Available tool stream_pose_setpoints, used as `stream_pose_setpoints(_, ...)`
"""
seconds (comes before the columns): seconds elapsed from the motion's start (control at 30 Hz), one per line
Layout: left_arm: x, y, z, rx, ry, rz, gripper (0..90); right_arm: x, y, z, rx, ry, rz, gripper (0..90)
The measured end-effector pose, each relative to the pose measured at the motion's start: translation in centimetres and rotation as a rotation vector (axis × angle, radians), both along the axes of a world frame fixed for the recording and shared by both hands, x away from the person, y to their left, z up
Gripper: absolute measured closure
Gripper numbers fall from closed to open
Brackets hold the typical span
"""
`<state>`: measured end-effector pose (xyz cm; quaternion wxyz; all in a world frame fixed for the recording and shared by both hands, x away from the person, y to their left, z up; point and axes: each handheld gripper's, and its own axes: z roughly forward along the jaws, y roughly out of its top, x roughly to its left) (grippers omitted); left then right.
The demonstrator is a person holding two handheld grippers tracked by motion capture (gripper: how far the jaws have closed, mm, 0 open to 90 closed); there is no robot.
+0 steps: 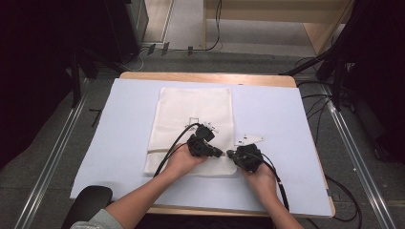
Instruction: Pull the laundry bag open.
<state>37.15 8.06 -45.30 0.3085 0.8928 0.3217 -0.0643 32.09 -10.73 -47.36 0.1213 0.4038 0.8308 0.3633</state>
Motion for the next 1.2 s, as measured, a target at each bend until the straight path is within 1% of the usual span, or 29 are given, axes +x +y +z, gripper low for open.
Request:
stream_pose_setpoints(0.1, -0.2, -0.1, 0.0, 0.007, -0.020, -0.002, 89.3, -0.1, 0.0, 0.0, -0.002, -0.003, -0.002, 90.0)
stream_pose_setpoints(0.13, -0.1, -0.1, 0.0, 0.012, -0.015, -0.004, 89.3, -0.1, 0.0, 0.0, -0.003, -0.007, -0.001, 90.0)
stream_pose_setpoints(0.17, 0.0, 0.0, 0.0, -0.001, -0.002, 0.005, 89.3, -0.1, 0.0, 0.0, -0.001, -0.003, -0.007, 90.0)
stream_pose_setpoints(0.2, 0.0, 0.1, 0.0, -0.004, -0.005, 0.013, 89.3, -0.2, 0.0, 0.0, -0.003, -0.007, -0.007, 90.0)
stream_pose_setpoints(0.23, 0.1, 0.2, 0.0, -0.007, 0.011, 0.015, 89.3, -0.2, 0.1, 0.0, -0.007, -0.011, -0.008, 90.0)
stream_pose_setpoints(0.27, 0.1, 0.2, 0.0, -0.014, 0.010, 0.021, 89.3, -0.2, 0.1, 0.0, -0.006, -0.008, -0.010, 90.0)
stream_pose_setpoints(0.3, 0.0, 0.1, 0.0, 0.003, 0.001, 0.012, 89.3, -0.2, 0.1, -0.1, -0.003, -0.008, -0.010, 90.0)
stream_pose_setpoints(0.33, 0.0, 0.1, 0.1, 0.009, -0.008, 0.015, 89.3, -0.2, 0.1, -0.1, -0.004, -0.008, -0.009, 90.0)
stream_pose_setpoints(0.37, 0.1, 0.2, 0.2, 0.016, -0.009, 0.007, 89.3, -0.2, 0.1, 0.0, -0.006, -0.010, -0.010, 90.0)
stream_pose_setpoints(0.4, 0.2, 0.4, 0.2, 0.016, 0.005, 0.019, 89.3, -0.3, 0.1, -0.1, -0.003, -0.011, -0.011, 90.0)
stream_pose_setpoints(0.43, 0.3, 0.8, 0.3, 0.004, 0.007, 0.026, 89.3, -0.3, 0.1, -0.1, -0.005, -0.014, -0.009, 90.0)
stream_pose_setpoints(0.47, 0.4, 1.0, 0.3, 0.015, 0.012, 0.017, 89.3, -0.3, 0.1, -0.1, -0.004, -0.016, -0.011, 90.0)
stream_pose_setpoints(0.5, 0.3, 1.3, 0.4, 0.007, 0.010, 0.024, 89.3, -0.3, 0.1, -0.1, -0.003, -0.013, -0.011, 90.0)
stream_pose_setpoints(0.53, 0.3, 1.5, 0.5, 0.007, 0.016, 0.024, 89.3, -0.2, 0.0, -0.1, 0.000, -0.015, -0.011, 90.0)
stream_pose_setpoints(0.6, 0.3, 1.9, 0.6, 0.016, 0.011, 0.010, 89.2, -0.3, 0.1, -0.1, -0.005, -0.015, -0.012, 90.0)
stream_pose_setpoints(0.63, 0.3, 2.2, 0.6, 0.011, 0.018, 0.009, 89.3, -0.3, 0.1, -0.1, -0.007, -0.012, -0.014, 90.0)
stream_pose_setpoints(0.67, 0.4, 2.6, 0.7, 0.012, 0.017, 0.022, 89.3, -0.3, 0.1, -0.1, -0.007, -0.013, -0.013, 90.0)
stream_pose_setpoints(0.7, 0.5, 2.8, 0.6, 0.002, 0.031, 0.022, 89.2, -0.3, 0.1, -0.1, -0.006, -0.016, -0.013, 90.0)
stream_pose_setpoints(0.73, 0.5, 3.0, 0.7, 0.003, 0.026, 0.028, 89.2, -0.3, 0.1, -0.1, -0.006, -0.016, -0.015, 90.0)
stream_pose_setpoints(0.8, 0.4, 3.2, 0.8, -0.008, 0.033, 0.030, 89.2, -0.3, 0.0, -0.1, -0.004, -0.021, -0.011, 90.0)
stream_pose_setpoints(0.83, 0.4, 3.1, 0.9, 0.003, 0.021, 0.026, 89.2, -0.3, 0.0, -0.1, -0.002, -0.022, -0.010, 90.0)
stream_pose_setpoints(0.9, 0.4, 3.1, 0.9, -0.002, 0.025, 0.024, 89.2, -0.3, 0.0, -0.1, 0.000, -0.020, -0.012, 90.0)
stream_pose_setpoints(0.93, 0.4, 3.2, 0.8, 0.006, 0.021, 0.030, 89.2, -0.3, 0.0, -0.1, 0.000, -0.020, -0.011, 90.0)
stream_pose_setpoints(0.97, 0.4, 3.3, 0.8, 0.001, 0.024, 0.023, 89.2, -0.3, 0.0, -0.1, 0.000, -0.019, -0.013, 90.0)
stream_pose_setpoints(1.0, 0.5, 3.4, 0.8, -0.007, 0.036, 0.025, 89.2, -0.3, 0.0, -0.1, 0.003, -0.017, -0.013, 90.0)
stream_pose_setpoints(1.1, 0.4, 3.3, 0.8, -0.001, 0.023, 0.019, 89.2, -0.3, -0.1, -0.1, 0.004, -0.016, -0.012, 90.0)
stream_pose_setpoints(1.13, 0.4, 3.3, 0.8, 0.002, 0.025, 0.013, 89.2, -0.3, -0.1, -0.2, 0.005, -0.018, -0.012, 90.0)
stream_pose_setpoints(1.17, 0.4, 3.4, 0.8, 0.017, 0.010, 0.021, 89.2, -0.3, -0.1, -0.1, 0.003, -0.018, -0.011, 90.0)
stream_pose_setpoints(1.2, 0.7, 3.7, 0.7, 0.003, 0.041, 0.022, 89.2, -0.3, -0.1, -0.2, 0.005, -0.018, -0.013, 90.0)
